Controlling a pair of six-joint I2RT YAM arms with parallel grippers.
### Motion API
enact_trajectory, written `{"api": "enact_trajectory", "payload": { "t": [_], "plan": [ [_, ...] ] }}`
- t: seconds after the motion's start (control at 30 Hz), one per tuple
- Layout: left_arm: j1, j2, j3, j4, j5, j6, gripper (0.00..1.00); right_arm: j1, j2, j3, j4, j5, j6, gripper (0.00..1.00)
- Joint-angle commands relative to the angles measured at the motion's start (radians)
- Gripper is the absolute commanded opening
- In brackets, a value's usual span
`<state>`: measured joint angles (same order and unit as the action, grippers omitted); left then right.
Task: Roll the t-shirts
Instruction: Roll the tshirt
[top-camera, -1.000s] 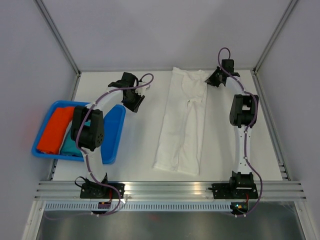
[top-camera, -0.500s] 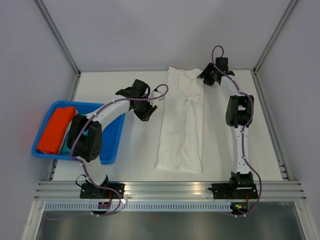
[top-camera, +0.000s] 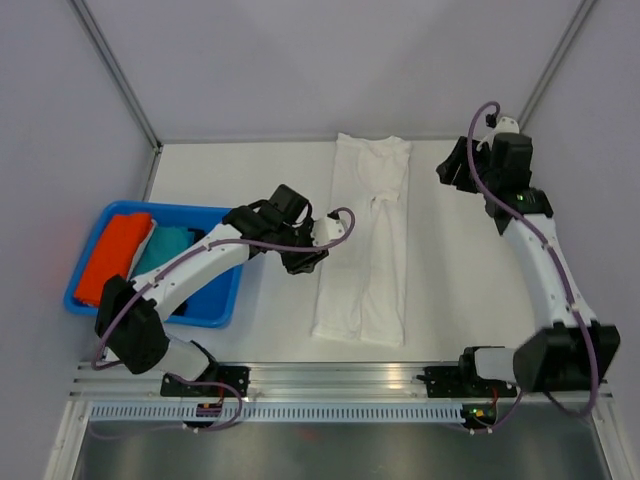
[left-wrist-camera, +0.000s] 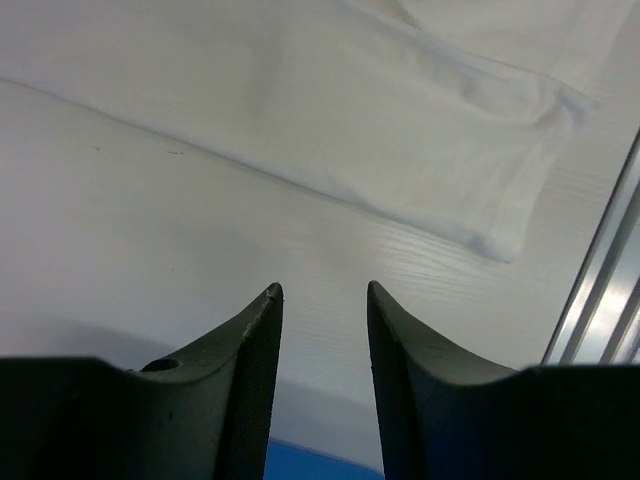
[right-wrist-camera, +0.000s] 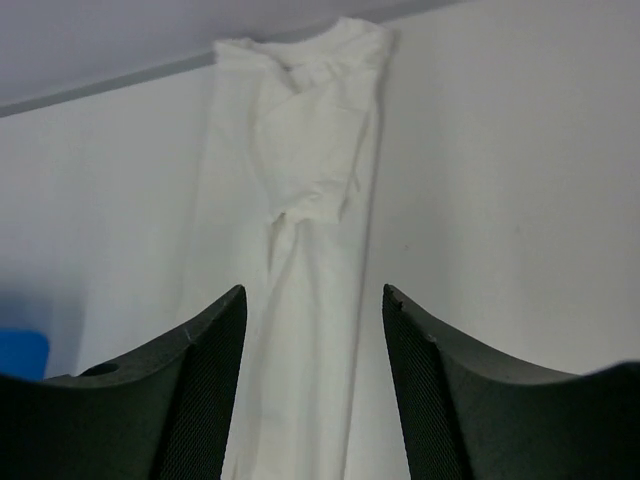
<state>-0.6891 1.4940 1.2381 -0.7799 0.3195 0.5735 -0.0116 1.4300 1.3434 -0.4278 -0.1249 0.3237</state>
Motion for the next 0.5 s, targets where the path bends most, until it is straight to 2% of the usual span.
{"api": "enact_trajectory", "payload": {
  "t": [0.0, 0.03, 0.13, 0.17, 0.33, 0.4, 0.47],
  "plan": [
    [-0.015, -0.171, -0.054, -0.016, 0.085, -0.037, 0.46, 0.050, -0.221, -0.281, 0.081, -0.018, -0.054, 0.64],
    [-0.018, -0.207, -0.071, -0.018, 0.090, -0.047, 0.46, 0.058, -0.306, -0.311, 0.081, -0.027, -0.057, 0.64],
    [-0.027, -0.302, -0.114, -0.063, 0.075, -0.017, 0.47, 0.091, -0.376, -0.336, 0.038, -0.051, -0.074, 0.64],
    [-0.027, -0.305, -0.103, -0.167, 0.047, -0.006, 0.47, 0.113, -0.396, -0.334, 0.034, -0.061, -0.078, 0.64],
    [-0.026, -0.373, -0.083, -0.343, -0.115, 0.113, 0.47, 0.133, -0.382, -0.308, 0.029, -0.096, -0.075, 0.65],
    [-0.027, -0.438, -0.084, -0.348, -0.091, 0.158, 0.48, 0.133, -0.381, -0.334, 0.075, -0.078, -0.046, 0.65],
    [-0.027, -0.504, -0.106, -0.343, 0.007, 0.308, 0.48, 0.133, -0.385, -0.366, 0.130, -0.137, -0.073, 0.65]
  ]
}}
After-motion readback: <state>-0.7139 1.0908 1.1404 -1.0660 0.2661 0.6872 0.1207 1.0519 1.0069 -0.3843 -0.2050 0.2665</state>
